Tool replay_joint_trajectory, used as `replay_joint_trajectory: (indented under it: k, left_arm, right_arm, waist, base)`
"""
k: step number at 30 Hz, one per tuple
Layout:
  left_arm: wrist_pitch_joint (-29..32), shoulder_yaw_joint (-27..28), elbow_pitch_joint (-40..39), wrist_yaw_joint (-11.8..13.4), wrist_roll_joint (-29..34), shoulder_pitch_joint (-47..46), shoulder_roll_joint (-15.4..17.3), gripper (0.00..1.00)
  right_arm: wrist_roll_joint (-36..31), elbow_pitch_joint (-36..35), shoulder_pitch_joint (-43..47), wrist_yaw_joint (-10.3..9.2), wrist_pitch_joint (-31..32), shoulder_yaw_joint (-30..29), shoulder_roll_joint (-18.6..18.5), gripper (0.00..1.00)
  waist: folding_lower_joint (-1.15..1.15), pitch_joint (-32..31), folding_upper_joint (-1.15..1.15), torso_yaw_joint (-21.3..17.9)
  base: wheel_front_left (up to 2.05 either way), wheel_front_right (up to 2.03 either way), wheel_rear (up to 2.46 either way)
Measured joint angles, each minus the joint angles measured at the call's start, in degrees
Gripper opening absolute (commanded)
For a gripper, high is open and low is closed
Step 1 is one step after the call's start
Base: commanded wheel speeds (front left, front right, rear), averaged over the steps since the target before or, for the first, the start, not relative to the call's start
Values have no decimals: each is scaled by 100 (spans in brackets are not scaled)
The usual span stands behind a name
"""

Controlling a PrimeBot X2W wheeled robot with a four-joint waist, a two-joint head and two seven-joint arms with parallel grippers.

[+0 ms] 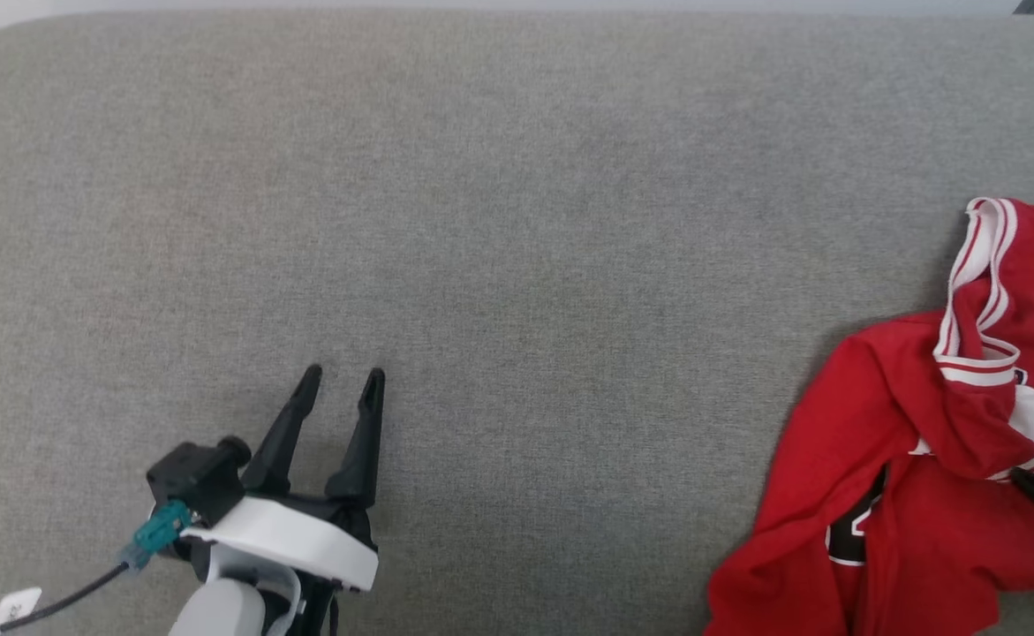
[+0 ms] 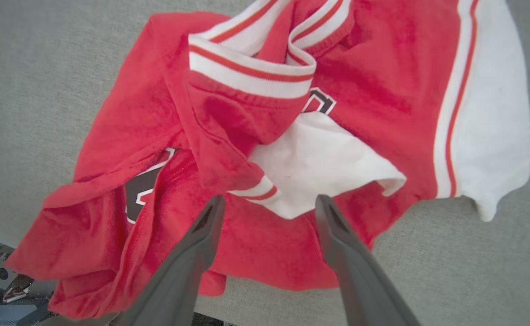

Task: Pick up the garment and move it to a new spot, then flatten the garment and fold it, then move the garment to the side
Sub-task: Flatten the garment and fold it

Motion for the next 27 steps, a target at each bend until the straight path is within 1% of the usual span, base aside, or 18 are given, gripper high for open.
replay_joint_trajectory:
  k: [3, 7, 8, 9, 10, 11, 14, 17, 19, 22, 26, 27]
  left_arm:
    - [0, -35, -1, 0, -32, -84, 7, 100]
    - [0, -77, 12, 0, -77, -152, 21, 100]
    - [0, -74, 23, 0, -89, -152, 24, 100]
    - [0, -69, 33, 0, -90, -153, 30, 100]
    - [0, -66, 37, 0, -99, -153, 30, 100]
    - [0, -64, 43, 0, -112, -153, 27, 100]
    - [0, -65, 75, 0, -129, -152, 10, 100]
    - [0, -80, 108, 0, -129, -149, -32, 100]
    - [0, -120, 136, 0, -129, -149, -71, 100]
    - [0, -194, 165, 0, -135, -149, -137, 100]
    - [0, -359, 189, 0, -143, -151, -198, 100]
    - [0, -359, 189, 0, -143, -151, -198, 100]
  right_arm:
    - [-66, 304, -246, 0, -165, 277, 68, 100]
    - [-203, 631, -455, 0, -235, 622, 88, 100]
    - [-207, 709, -471, 0, -231, 668, 88, 55]
    - [-199, 745, -471, 0, -192, 727, 81, 38]
    - [-185, 780, -471, 0, -187, 750, 82, 16]
    - [-156, 794, -471, 0, -168, 744, 87, 0]
    - [48, 710, -465, 0, -98, 727, 110, 0]
    - [349, 492, -478, 0, -97, 730, 240, 0]
    - [606, 319, -631, 0, -131, 793, 399, 0]
    - [961, 84, -1012, 0, -260, 1072, 751, 0]
    - [1005, 200, -1656, 0, -452, 1581, 1072, 0]
    - [1005, 200, -1656, 0, -452, 1581, 1072, 0]
  waist:
    - [0, 92, 0, 35]
    - [0, 176, 0, 107]
    - [0, 186, 0, 126]
    - [0, 193, 0, 145]
    - [0, 194, 0, 162]
    - [0, 190, 0, 177]
    - [0, 151, 0, 222]
    - [0, 93, 0, 265]
    - [0, 60, 0, 306]
    - [0, 17, 0, 386]
    - [0, -10, 0, 528]
    - [0, -10, 0, 528]
  base:
    - [0, 0, 0]
    - [0, 0, 0]
    - [0, 0, 0]
    - [0, 0, 0]
    - [0, 0, 0]
    - [0, 0, 0]
    - [0, 0, 0]
    - [0, 0, 0]
    - [0, 0, 0]
    - [0, 0, 0]
    - [0, 0, 0]
    - [0, 0, 0]
